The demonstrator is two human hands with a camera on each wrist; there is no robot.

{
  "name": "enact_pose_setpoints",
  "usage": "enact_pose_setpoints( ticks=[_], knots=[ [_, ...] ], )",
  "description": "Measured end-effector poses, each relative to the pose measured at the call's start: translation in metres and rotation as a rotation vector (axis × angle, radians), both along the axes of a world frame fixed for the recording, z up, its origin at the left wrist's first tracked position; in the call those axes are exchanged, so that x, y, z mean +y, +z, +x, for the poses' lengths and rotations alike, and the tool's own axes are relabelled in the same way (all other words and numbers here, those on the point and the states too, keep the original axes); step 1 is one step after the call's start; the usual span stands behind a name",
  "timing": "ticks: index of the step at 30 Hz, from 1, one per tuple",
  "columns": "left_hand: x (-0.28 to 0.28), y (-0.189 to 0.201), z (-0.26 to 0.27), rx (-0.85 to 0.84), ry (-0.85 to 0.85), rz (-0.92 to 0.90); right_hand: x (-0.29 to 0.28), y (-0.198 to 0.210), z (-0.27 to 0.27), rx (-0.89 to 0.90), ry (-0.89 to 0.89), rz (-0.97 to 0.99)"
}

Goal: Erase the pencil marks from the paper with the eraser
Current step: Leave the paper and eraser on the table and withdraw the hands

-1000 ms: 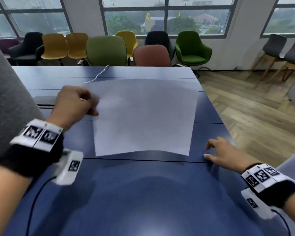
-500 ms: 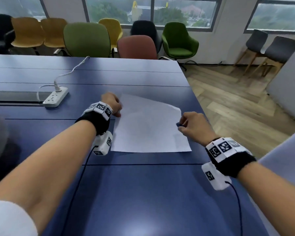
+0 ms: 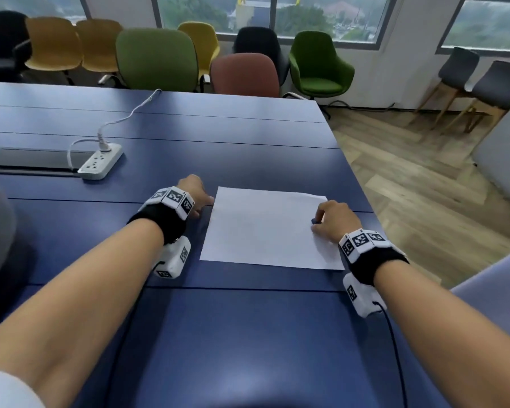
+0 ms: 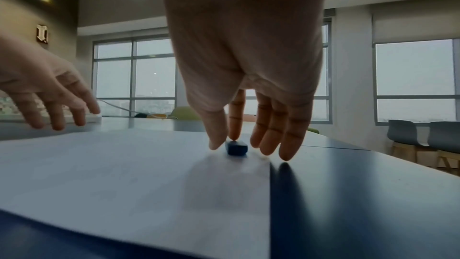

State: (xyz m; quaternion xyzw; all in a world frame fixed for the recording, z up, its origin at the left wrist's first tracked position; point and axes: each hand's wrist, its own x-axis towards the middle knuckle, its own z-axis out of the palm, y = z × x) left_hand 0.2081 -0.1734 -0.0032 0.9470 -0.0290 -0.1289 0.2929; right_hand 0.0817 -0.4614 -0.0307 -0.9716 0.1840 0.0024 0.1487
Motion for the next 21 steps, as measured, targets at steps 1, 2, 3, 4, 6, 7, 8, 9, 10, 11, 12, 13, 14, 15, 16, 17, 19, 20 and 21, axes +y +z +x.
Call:
enact_pose_setpoints(
  ticks=[1, 2, 3, 4, 6, 7, 8, 9, 10, 11, 12, 13, 14, 15, 16, 17, 19, 20, 21],
  knots=[
    [0.010, 0.003, -0.005, -0.003, -0.045, 0.047, 0.000, 0.002, -0.004, 0.000, 0.017, 0.012],
    [0.023, 0.006, -0.013, -0.012, -0.098, 0.114, 0.001, 0.005, -0.009, -0.004, 0.039, 0.016],
    [0.037, 0.007, -0.020, -0.027, -0.175, 0.204, 0.003, 0.010, -0.016, -0.019, 0.063, 0.021],
    [0.056, 0.007, -0.030, -0.034, -0.254, 0.305, 0.007, 0.015, -0.026, -0.038, 0.079, 0.040],
    [0.092, -0.001, -0.053, -0.001, -0.388, 0.446, 0.013, 0.029, -0.054, -0.068, 0.110, 0.100],
    [0.113, -0.007, -0.069, 0.042, -0.419, 0.474, 0.017, 0.033, -0.072, -0.064, 0.137, 0.118],
    [0.130, -0.013, -0.083, 0.092, -0.425, 0.488, 0.020, 0.038, -0.092, -0.060, 0.162, 0.121],
    [0.150, -0.021, -0.100, 0.138, -0.408, 0.502, 0.026, 0.040, -0.114, -0.061, 0.190, 0.130],
    [0.162, -0.027, -0.115, 0.159, -0.394, 0.525, 0.029, 0.041, -0.136, -0.069, 0.214, 0.144],
    [0.172, -0.033, -0.130, 0.167, -0.380, 0.536, 0.034, 0.041, -0.159, -0.082, 0.243, 0.163],
    [0.181, -0.036, -0.143, 0.174, -0.369, 0.552, 0.042, 0.039, -0.181, -0.086, 0.270, 0.182],
    [0.181, -0.036, -0.157, 0.185, -0.373, 0.574, 0.049, 0.037, -0.201, -0.097, 0.286, 0.200],
    [0.182, -0.036, -0.169, 0.185, -0.384, 0.607, 0.057, 0.033, -0.218, -0.108, 0.296, 0.215],
    [0.177, -0.037, -0.178, 0.185, -0.401, 0.615, 0.061, 0.027, -0.232, -0.126, 0.292, 0.226],
    [0.171, -0.038, -0.186, 0.188, -0.420, 0.612, 0.068, 0.021, -0.244, -0.142, 0.279, 0.241],
    [0.162, -0.039, -0.195, 0.188, -0.453, 0.602, 0.073, 0.013, -0.254, -0.153, 0.252, 0.254],
    [0.138, -0.042, -0.214, 0.157, -0.556, 0.578, 0.083, -0.003, -0.268, -0.206, 0.213, 0.297],
    [0.125, -0.043, -0.224, 0.139, -0.612, 0.565, 0.088, -0.010, -0.273, -0.236, 0.208, 0.318],
    [0.114, -0.044, -0.235, 0.128, -0.669, 0.559, 0.095, -0.015, -0.277, -0.270, 0.211, 0.341]
  ],
)
